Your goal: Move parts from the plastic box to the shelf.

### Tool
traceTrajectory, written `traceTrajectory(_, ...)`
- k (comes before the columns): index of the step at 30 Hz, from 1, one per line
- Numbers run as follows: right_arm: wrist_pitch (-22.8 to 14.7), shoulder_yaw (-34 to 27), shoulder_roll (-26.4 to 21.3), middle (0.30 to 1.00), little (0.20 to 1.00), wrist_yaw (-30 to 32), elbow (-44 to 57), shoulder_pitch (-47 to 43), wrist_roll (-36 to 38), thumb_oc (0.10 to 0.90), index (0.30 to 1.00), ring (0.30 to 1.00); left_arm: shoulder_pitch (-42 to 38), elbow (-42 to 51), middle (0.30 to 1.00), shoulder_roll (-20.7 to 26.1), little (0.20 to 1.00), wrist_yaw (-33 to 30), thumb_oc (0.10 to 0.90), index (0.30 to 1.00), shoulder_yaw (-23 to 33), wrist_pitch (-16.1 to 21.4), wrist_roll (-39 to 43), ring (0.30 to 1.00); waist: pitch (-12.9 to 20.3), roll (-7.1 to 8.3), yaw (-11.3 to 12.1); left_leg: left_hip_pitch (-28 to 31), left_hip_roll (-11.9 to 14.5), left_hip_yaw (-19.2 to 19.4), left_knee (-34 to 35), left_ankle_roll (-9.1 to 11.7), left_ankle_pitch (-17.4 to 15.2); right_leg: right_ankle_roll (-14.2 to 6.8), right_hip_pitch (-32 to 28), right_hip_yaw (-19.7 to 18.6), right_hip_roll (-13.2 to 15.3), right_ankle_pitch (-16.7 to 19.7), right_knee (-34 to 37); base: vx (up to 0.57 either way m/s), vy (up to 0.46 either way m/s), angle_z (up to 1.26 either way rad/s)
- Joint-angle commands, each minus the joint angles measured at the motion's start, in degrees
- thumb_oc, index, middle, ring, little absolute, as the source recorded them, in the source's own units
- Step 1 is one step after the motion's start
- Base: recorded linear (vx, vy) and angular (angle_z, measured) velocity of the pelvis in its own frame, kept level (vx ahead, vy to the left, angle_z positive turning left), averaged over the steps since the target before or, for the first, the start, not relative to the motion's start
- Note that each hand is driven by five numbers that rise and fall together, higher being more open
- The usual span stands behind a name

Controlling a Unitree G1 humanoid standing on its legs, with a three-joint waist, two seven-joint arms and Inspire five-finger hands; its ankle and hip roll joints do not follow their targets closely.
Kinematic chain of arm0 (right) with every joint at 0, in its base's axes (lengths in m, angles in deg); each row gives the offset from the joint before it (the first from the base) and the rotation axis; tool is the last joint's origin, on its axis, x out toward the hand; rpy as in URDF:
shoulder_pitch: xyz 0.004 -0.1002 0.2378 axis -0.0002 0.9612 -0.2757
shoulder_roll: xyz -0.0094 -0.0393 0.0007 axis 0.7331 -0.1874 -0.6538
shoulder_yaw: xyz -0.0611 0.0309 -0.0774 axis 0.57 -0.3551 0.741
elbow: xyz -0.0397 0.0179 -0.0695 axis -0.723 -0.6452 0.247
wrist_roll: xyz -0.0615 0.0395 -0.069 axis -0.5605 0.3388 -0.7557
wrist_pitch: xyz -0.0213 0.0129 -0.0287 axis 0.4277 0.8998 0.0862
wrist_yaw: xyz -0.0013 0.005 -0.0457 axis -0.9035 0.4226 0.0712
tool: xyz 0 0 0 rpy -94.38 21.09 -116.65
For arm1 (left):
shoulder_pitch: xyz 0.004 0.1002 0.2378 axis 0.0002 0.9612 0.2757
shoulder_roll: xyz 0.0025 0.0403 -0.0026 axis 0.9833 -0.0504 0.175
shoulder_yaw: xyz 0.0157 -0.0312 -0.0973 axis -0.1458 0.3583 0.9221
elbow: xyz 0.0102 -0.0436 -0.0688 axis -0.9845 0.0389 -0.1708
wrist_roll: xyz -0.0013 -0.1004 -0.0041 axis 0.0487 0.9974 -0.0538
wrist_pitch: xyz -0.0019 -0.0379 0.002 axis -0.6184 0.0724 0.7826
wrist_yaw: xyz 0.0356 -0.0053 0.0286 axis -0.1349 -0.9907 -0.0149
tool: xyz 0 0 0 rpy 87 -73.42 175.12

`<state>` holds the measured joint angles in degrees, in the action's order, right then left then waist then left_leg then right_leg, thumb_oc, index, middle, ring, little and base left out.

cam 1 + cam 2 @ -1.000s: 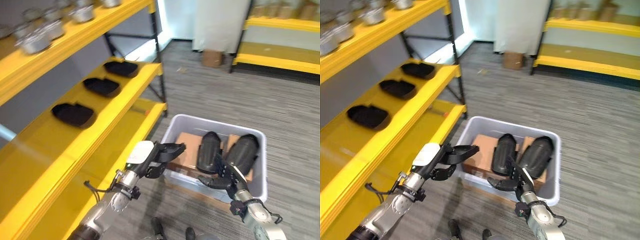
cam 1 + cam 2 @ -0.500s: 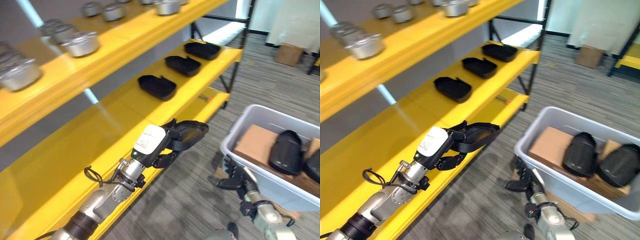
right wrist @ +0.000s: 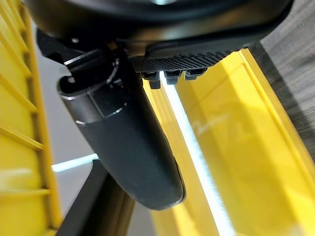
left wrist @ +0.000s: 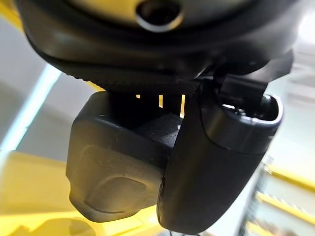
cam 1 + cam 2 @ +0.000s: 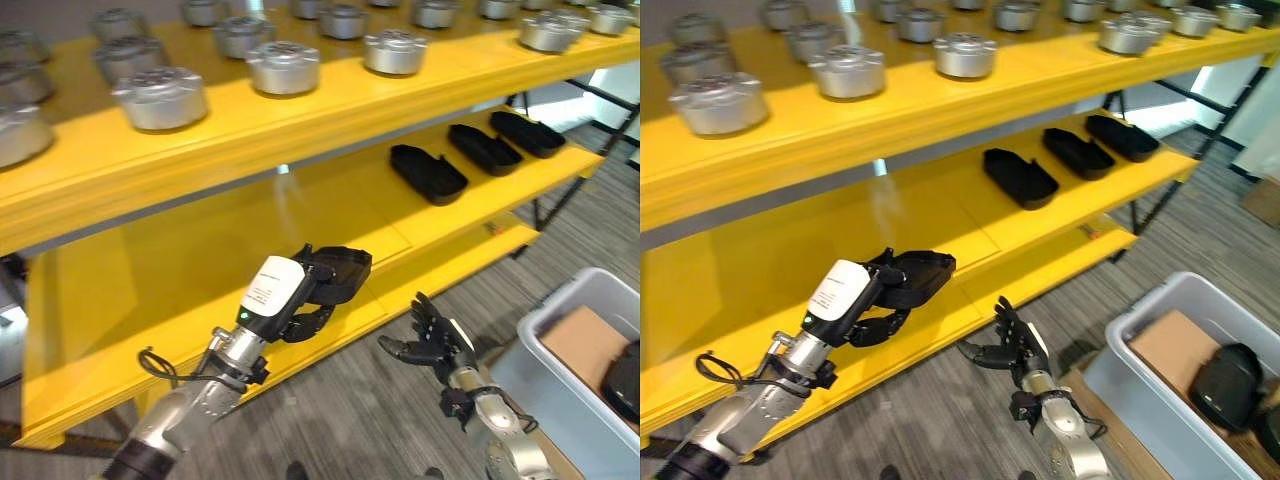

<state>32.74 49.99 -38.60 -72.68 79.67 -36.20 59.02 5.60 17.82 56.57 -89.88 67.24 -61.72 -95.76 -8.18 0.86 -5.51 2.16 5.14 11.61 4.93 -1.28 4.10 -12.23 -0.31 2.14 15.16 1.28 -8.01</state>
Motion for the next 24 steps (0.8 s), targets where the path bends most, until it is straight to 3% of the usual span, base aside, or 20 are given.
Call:
traceTrajectory(1, -5.39, -3.03, -1.77, 1.000, 1.000, -1.96, 7.93, -6.04, -0.81, 0.900, 1.000, 1.000, -4.71, 7.02, 0.300, -0.75, 0.300, -5.05, 0.400, 0.300, 5.85, 3.08, 2.72, 0.300, 3.67, 0.97, 0.06, 4.02, -3.43, -0.09, 0.07, 0.81, -6.30, 1.62, -1.82, 2.61, -6.36, 3.24, 8.85, 0.11, -0.039, 0.93)
traceTrajectory(5, -3.06, -2.00, -3.23, 1.000, 1.000, -5.89, 7.03, -6.64, -1.77, 0.900, 1.000, 1.000, -3.93, 6.59, 0.300, -1.37, 0.300, -6.40, 0.400, 0.300, 7.61, 2.43, 4.18, 0.300, 4.14, 2.16, 1.32, 3.10, -2.35, 0.13, 0.07, 2.56, -5.98, 2.17, -3.47, 5.40, -6.58, 3.88, 12.93, 0.04, -0.039, 0.47)
traceTrajectory(10, -3.01, -1.86, -3.27, 1.000, 1.000, -6.21, 7.01, -6.74, -1.69, 0.900, 1.000, 1.000, -3.64, 6.88, 0.300, -1.54, 0.300, -6.44, 0.400, 0.300, 8.07, 2.19, 4.08, 0.300, 4.12, 2.28, 1.63, 2.98, -2.14, 0.22, 0.07, 2.74, -5.93, 2.20, -3.57, 5.89, -6.53, 3.77, 13.01, 0.01, 0.017, -0.03)
traceTrajectory(12, -2.08, -1.16, -2.72, 1.000, 1.000, -6.53, 7.00, -7.57, -1.64, 0.900, 1.000, 1.000, -1.25, 6.61, 0.300, -2.01, 0.300, -5.85, 0.400, 0.300, 10.12, 0.89, 3.88, 0.300, 4.45, 2.73, 3.89, 2.79, -2.35, -0.99, 0.07, 2.66, -5.96, 2.49, -5.30, 8.13, -6.13, 2.88, 13.01, 0.07, 0.168, -0.02)
traceTrajectory(16, -2.27, -1.00, -2.20, 1.000, 1.000, -6.54, 6.39, -7.87, -2.08, 0.900, 1.000, 1.000, 0.09, 5.62, 0.300, -1.58, 0.300, -6.37, 0.400, 0.300, 11.61, 1.04, 3.92, 0.300, 4.59, 2.58, 4.48, 3.06, -3.17, -1.83, 0.07, 2.12, -6.02, 2.17, -5.92, 8.73, -5.59, 2.91, 12.67, 0.01, 0.164, 0.29)
traceTrajectory(20, -2.85, -1.36, -1.27, 1.000, 1.000, -5.31, 5.75, -8.20, -2.56, 0.900, 1.000, 1.000, 0.02, 4.93, 0.300, -1.11, 0.300, -5.75, 0.400, 0.300, 12.58, 2.41, 4.67, 0.300, 4.00, 2.47, 5.11, 2.93, -4.55, -2.84, 0.07, 0.29, -6.21, 1.87, -4.75, 8.63, -4.93, 1.79, 7.69, -0.04, 0.200, 0.20)
traceTrajectory(24, -3.80, -1.63, 0.18, 1.000, 1.000, -4.37, 4.07, -8.75, -2.21, 0.900, 1.000, 1.000, -0.77, 5.28, 0.300, -0.98, 0.300, -4.72, 0.400, 0.300, 12.88, 2.52, 4.85, 0.300, 2.82, 2.49, 5.88, 2.86, -5.95, -2.77, 0.07, -1.64, -6.27, 1.71, -1.67, 10.66, -3.49, 4.15, -1.57, -0.06, 0.149, 0.16)
